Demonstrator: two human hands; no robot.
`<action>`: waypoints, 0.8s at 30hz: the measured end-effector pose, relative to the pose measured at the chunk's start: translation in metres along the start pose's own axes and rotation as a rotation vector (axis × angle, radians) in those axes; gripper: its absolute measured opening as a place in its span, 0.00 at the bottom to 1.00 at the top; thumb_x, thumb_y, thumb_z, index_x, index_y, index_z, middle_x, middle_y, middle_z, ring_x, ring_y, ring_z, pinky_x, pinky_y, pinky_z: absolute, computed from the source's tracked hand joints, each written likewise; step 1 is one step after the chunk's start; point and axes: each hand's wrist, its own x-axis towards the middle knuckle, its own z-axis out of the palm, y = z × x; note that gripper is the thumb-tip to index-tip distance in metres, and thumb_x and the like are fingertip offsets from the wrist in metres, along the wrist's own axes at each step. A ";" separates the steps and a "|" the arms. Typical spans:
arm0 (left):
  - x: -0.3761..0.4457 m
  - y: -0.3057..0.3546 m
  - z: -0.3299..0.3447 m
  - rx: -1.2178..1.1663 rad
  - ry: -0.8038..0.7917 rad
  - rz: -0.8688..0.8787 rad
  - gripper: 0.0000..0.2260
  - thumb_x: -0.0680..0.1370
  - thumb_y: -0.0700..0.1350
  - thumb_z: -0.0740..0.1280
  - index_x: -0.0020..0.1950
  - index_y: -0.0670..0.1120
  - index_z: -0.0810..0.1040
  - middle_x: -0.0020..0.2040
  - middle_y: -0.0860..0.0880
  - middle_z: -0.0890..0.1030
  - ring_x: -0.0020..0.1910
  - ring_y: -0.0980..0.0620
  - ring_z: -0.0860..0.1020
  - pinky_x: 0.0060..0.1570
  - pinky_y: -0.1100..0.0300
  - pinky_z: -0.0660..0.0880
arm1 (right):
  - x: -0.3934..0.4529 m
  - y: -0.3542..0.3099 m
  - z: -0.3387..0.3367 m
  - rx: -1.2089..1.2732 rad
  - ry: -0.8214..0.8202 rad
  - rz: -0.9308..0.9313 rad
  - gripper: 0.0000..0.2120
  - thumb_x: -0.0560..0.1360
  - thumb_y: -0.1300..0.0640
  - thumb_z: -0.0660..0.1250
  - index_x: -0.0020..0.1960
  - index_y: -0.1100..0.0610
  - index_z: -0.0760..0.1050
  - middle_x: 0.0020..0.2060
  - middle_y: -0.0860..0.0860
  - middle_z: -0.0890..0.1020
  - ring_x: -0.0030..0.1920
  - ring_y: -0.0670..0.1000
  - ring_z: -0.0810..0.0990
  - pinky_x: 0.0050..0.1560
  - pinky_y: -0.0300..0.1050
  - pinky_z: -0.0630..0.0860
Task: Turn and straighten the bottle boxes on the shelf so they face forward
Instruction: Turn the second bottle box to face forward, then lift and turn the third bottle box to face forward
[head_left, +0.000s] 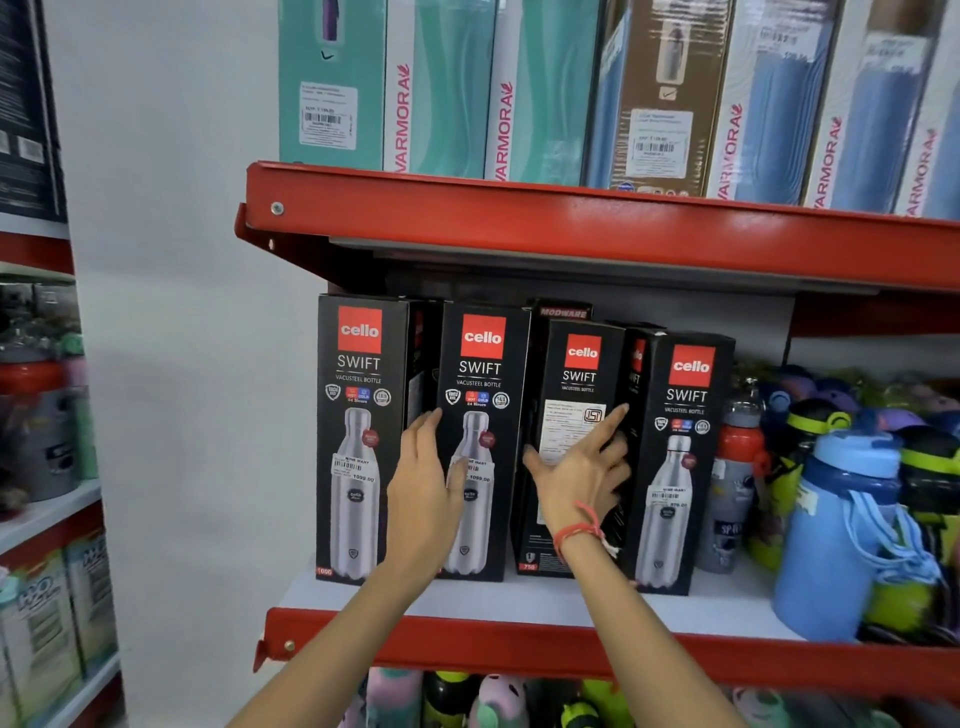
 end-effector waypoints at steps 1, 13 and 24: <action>-0.001 0.005 0.000 0.019 0.017 0.038 0.23 0.78 0.43 0.64 0.72 0.45 0.64 0.70 0.46 0.69 0.66 0.49 0.71 0.61 0.61 0.66 | 0.001 0.001 -0.001 0.039 -0.033 -0.012 0.57 0.66 0.45 0.75 0.77 0.57 0.37 0.69 0.63 0.64 0.61 0.65 0.69 0.48 0.58 0.75; -0.001 0.058 0.001 -0.344 -0.391 -0.033 0.35 0.72 0.56 0.69 0.76 0.51 0.59 0.69 0.54 0.70 0.67 0.58 0.69 0.68 0.57 0.67 | -0.004 0.029 -0.109 0.411 -0.244 -0.291 0.61 0.59 0.38 0.77 0.77 0.43 0.39 0.76 0.48 0.61 0.75 0.50 0.61 0.74 0.53 0.60; -0.003 0.084 -0.009 -0.543 -0.720 -0.012 0.34 0.74 0.45 0.71 0.75 0.54 0.56 0.69 0.59 0.72 0.66 0.65 0.70 0.63 0.66 0.70 | 0.017 0.046 -0.148 0.609 -0.716 -0.336 0.52 0.65 0.53 0.78 0.75 0.35 0.47 0.67 0.45 0.74 0.63 0.45 0.77 0.64 0.54 0.75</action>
